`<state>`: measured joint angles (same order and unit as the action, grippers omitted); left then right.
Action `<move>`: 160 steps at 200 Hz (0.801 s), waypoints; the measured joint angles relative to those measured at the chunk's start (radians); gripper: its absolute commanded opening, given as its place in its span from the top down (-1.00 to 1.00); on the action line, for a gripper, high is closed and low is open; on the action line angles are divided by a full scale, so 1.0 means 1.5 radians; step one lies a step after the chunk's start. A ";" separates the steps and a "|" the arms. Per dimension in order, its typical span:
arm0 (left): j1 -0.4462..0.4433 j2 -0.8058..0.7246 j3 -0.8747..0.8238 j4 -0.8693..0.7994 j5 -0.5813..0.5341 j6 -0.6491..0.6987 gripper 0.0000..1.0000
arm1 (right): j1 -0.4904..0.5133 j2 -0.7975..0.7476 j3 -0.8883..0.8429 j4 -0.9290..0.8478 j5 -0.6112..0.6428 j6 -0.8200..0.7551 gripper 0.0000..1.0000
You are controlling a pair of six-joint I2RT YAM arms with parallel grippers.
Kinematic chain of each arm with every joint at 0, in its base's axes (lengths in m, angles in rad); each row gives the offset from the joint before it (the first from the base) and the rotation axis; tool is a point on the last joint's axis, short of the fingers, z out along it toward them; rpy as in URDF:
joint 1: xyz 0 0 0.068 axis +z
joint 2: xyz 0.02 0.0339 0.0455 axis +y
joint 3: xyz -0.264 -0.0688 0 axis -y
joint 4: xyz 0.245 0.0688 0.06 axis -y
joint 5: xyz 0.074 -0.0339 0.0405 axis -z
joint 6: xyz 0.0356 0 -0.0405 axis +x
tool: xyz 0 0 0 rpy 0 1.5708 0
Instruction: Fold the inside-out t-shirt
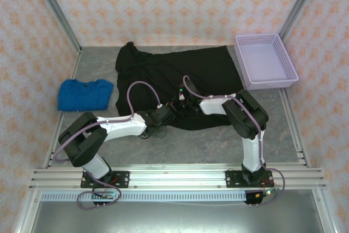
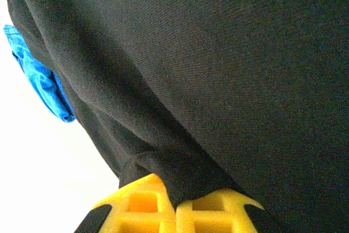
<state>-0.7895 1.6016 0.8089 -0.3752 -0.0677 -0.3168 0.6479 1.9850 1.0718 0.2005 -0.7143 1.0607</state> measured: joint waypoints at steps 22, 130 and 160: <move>0.000 -0.007 -0.004 0.002 0.004 0.001 0.65 | 0.000 0.000 0.000 0.000 0.000 0.000 0.98; 0.023 -0.267 -0.016 -0.103 0.019 -0.018 1.00 | 0.000 -0.049 0.001 -0.083 0.017 -0.055 0.35; 0.074 -0.373 -0.016 -0.150 0.043 -0.053 1.00 | -0.001 -0.177 0.000 -0.208 0.060 -0.138 0.17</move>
<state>-0.6781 1.0416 0.7845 -0.6003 -0.0025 -0.3965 0.6464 1.7195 1.0714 -0.1116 -0.6243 0.8536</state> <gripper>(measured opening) 0.046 0.393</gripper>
